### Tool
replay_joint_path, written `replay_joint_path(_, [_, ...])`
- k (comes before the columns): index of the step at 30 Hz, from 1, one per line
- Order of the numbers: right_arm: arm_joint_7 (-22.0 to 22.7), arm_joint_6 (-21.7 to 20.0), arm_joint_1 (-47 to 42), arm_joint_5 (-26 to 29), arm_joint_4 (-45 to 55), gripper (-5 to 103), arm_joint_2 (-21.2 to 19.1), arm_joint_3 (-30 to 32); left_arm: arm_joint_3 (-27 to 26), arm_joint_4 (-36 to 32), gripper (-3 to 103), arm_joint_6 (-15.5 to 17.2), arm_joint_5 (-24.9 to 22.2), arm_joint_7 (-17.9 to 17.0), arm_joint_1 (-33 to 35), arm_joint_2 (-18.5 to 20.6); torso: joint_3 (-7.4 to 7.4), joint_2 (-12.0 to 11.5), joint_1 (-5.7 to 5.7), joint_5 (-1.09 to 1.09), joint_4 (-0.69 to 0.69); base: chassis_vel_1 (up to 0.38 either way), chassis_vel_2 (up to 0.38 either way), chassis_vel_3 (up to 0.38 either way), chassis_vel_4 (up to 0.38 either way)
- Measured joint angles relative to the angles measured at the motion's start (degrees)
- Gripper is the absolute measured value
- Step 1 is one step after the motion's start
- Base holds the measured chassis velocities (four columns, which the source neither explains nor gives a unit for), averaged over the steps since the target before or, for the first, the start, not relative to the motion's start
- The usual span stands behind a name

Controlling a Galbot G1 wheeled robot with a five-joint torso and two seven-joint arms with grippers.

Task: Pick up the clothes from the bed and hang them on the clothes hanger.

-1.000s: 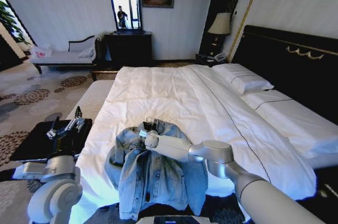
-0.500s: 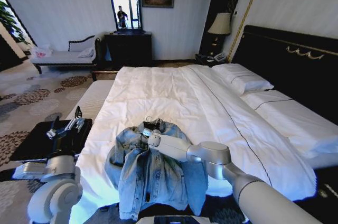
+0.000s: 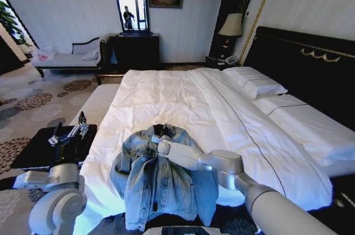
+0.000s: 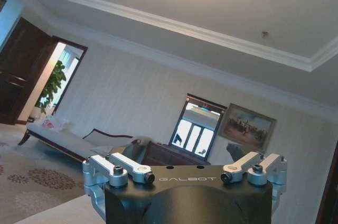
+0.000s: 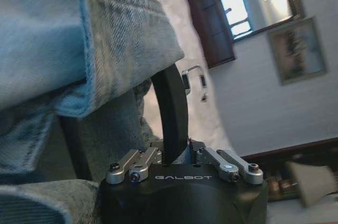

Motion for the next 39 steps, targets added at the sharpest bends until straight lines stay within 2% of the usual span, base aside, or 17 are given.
replay_joint_path(3, [0.45, 0.43, 0.89, -1.88, 1.4, 23, -1.33, 0.35, -0.08, -0.09, 100, 0.05, -0.1, -0.03, -0.03, 0.16, 0.0, 0.0, 0.0, 0.0, -0.01, 0.0, 0.0, 0.0, 0.0])
replay_joint_path(5, [0.5, 2.01, 2.08, -5.76, 2.73, 23, -2.69, 0.82, -0.23, -0.21, 100, 0.13, -0.26, -0.08, -0.08, 0.36, 0.0, 0.0, 0.0, 0.0, -0.01, 0.0, 0.0, 0.0, 0.0])
replay_joint_path(6, [0.5, 2.01, 2.08, -5.76, 2.73, 23, -2.69, 0.82, -0.23, -0.21, 100, 0.13, -0.26, -0.08, -0.08, 0.36, 0.0, 0.0, 0.0, 0.0, -0.01, 0.0, 0.0, 0.0, 0.0])
replay_joint_path(9, [0.5, 4.57, 3.57, -12.01, 4.63, 23, -4.33, 1.93, -0.51, -0.39, 100, 0.21, -0.54, -0.1, -0.09, 0.64, 0.0, 0.0, 0.0, 0.0, 0.01, 0.0, 0.0, 0.0, 0.0])
replay_joint_path(10, [0.5, 4.57, 3.57, -12.01, 4.63, 23, -4.33, 1.93, -0.51, -0.39, 100, 0.21, -0.54, -0.1, -0.09, 0.64, 0.0, 0.0, 0.0, 0.0, 0.01, 0.0, 0.0, 0.0, 0.0])
replay_joint_path(13, [1.08, 5.46, 5.64, -16.5, 8.96, 23, -6.36, 3.97, -1.31, -0.68, 100, 0.4, -1.52, -0.14, -0.09, 1.27, 0.0, 0.0, 0.0, 0.0, 0.01, 0.0, 0.0, 0.0, 0.0])
replay_joint_path(22, [0.53, 7.21, 10.44, -20.53, 22.64, 23, -12.86, 9.36, -3.34, -1.58, 100, 2.01, -4.28, -0.97, -0.61, 2.82, 0.0, 0.0, 0.0, 0.0, 0.01, 0.0, 0.0, 0.0, 0.0])
replay_joint_path(25, [0.01, 7.53, 11.24, -21.02, 32.14, 22, -18.44, 14.55, -3.95, -2.26, 100, 2.82, -4.71, -1.58, -0.57, 3.16, 0.0, 0.01, 0.01, 0.0, 0.03, 0.0, 0.0, 0.0, 0.0])
replay_joint_path(26, [0.01, 7.53, 11.24, -21.02, 32.14, 22, -18.44, 14.55, -3.95, -2.26, 100, 2.82, -4.71, -1.58, -0.57, 3.16, 0.0, 0.01, 0.01, 0.0, 0.03, 0.0, 0.0, 0.0, 0.0])
replay_joint_path(28, [0.17, 7.19, 10.64, -21.12, 37.4, 22, -23.3, 18.97, -4.16, -2.85, 100, 3.28, -4.78, -2.02, -0.4, 3.17, -0.01, 0.01, 0.0, 0.0, 0.04, 0.0, 0.0, 0.0, 0.0])
replay_joint_path(29, [0.21, 7.42, 9.87, -21.36, 39.41, 22, -25.63, 21.17, -4.24, -3.15, 100, 3.52, -4.78, -2.24, -0.29, 3.17, -0.02, 0.01, 0.0, 0.01, 0.0, 0.0, 0.0, 0.0, 0.0])
replay_joint_path(30, [0.21, 7.42, 9.87, -21.36, 39.41, 22, -25.63, 21.17, -4.24, -3.15, 100, 3.52, -4.78, -2.24, -0.29, 3.17, -0.02, 0.01, 0.0, 0.01, 0.0, 0.0, 0.0, 0.0, 0.0])
replay_joint_path(33, [0.26, 10.42, 6.88, -22.19, 46.17, 22, -32.08, 28.92, -4.31, -4.07, 100, 4.37, -4.71, -2.87, -0.04, 3.15, -0.02, 0.01, 0.0, 0.04, -0.05, 0.0, 0.0, 0.0, 0.0])
replay_joint_path(35, [0.54, 11.03, 6.12, -22.05, 48.07, 22, -33.41, 30.65, -4.32, -4.35, 100, 4.64, -4.68, -3.11, 0.03, 3.13, -0.02, 0.01, 0.0, 0.04, -0.04, 0.0, 0.0, 0.0, 0.0])
replay_joint_path(39, [1.63, 13.33, 3.33, -20.92, 56.16, 21, -39.06, 36.35, -4.1, -4.55, 100, 5.45, -4.56, -3.87, 0.51, 2.42, -0.01, 0.01, 0.0, 0.01, 0.02, 0.0, 0.0, 0.0, 0.0])
